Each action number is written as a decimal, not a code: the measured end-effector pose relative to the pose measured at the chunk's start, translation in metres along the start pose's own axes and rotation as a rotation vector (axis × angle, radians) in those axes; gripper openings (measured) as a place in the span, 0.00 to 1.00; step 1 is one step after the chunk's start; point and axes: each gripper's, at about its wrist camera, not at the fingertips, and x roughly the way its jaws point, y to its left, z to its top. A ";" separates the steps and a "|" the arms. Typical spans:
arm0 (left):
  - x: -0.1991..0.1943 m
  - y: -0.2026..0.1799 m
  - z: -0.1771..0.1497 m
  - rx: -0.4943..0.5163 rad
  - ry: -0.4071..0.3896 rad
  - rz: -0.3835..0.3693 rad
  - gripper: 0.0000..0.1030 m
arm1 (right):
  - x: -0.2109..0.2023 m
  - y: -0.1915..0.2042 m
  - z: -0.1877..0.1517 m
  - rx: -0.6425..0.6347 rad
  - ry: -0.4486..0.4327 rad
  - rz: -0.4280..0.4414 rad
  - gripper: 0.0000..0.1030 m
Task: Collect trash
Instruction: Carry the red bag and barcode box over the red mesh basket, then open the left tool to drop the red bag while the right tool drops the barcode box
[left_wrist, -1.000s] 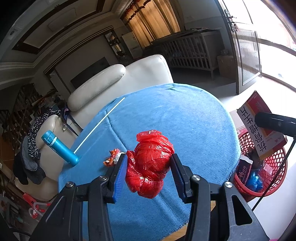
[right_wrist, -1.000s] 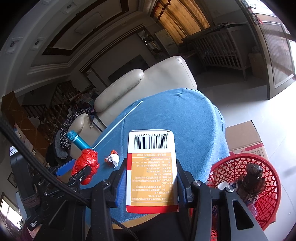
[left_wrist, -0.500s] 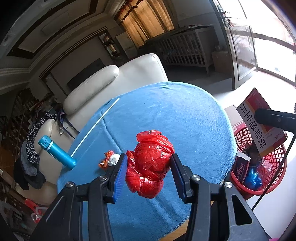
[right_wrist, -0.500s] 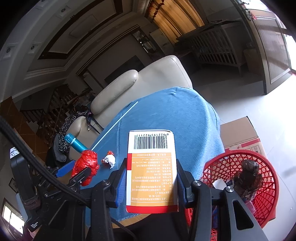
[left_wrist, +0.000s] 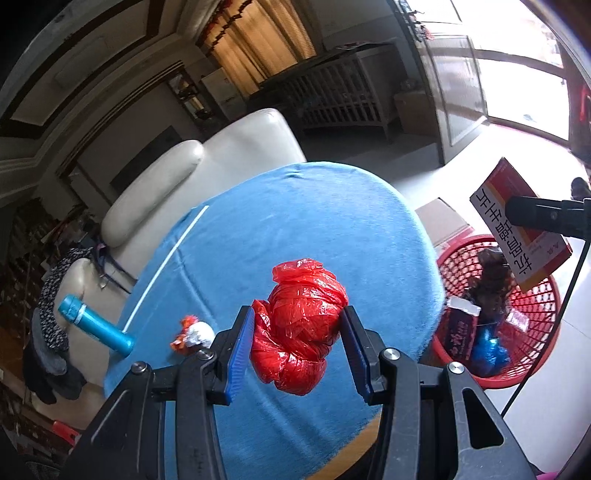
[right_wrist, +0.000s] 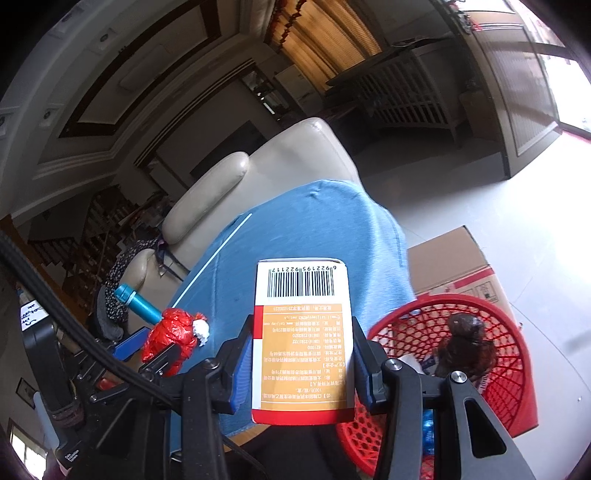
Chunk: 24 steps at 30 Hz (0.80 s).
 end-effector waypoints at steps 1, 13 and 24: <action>0.001 -0.003 0.002 0.004 0.000 -0.023 0.48 | -0.002 -0.004 0.000 0.007 -0.002 -0.005 0.47; 0.022 -0.045 0.017 0.040 0.062 -0.312 0.48 | -0.020 -0.057 0.005 0.109 -0.040 -0.117 0.47; 0.024 -0.072 0.022 0.072 0.082 -0.549 0.50 | -0.034 -0.091 0.016 0.185 -0.062 -0.170 0.50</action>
